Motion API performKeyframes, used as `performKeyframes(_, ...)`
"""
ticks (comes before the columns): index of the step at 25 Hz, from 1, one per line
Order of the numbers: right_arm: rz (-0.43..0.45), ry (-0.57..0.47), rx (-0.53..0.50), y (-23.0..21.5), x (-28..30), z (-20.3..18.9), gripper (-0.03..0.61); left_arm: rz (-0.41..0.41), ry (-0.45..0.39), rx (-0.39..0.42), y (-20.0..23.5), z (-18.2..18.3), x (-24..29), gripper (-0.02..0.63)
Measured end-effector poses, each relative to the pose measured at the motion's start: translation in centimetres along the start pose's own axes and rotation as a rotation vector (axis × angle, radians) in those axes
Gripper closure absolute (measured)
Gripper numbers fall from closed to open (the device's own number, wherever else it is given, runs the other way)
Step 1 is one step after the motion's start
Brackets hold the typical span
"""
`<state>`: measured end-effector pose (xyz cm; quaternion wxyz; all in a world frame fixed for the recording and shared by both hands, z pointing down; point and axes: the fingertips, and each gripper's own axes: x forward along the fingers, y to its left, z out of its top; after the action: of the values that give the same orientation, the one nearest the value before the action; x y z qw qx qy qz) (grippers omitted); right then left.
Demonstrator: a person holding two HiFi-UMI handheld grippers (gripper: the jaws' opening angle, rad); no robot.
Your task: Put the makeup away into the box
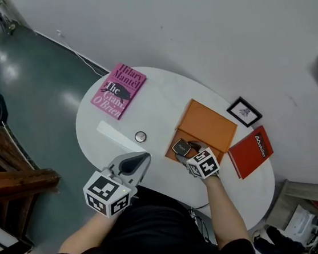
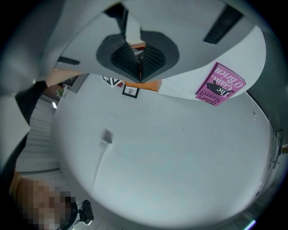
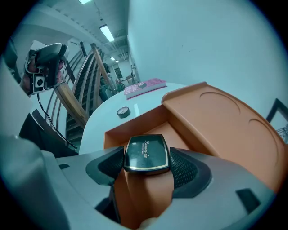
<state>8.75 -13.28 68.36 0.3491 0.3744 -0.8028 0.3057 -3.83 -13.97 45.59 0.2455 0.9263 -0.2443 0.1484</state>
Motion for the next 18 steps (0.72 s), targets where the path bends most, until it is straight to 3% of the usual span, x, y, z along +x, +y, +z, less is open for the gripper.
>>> performKeyframes(9, -0.051, -0.037, -0.018, -0.2, -1.7, 0.5, 0.298, 0.001, -0.031, -0.01, -0.2, 0.3, 0.1, 0.6)
performKeyframes(14, -0.061, -0.22, 0.029, 0.4, -6.2, 3.0, 0.299, 0.0, -0.082, -0.006, 0.1, 1.5, -0.1, 0.6)
performKeyframes(18, -0.136, -0.32, 0.041, 0.8, -11.6, 3.2, 0.301, -0.021, -0.106, 0.012, 0.0, 2.5, 0.2, 0.6)
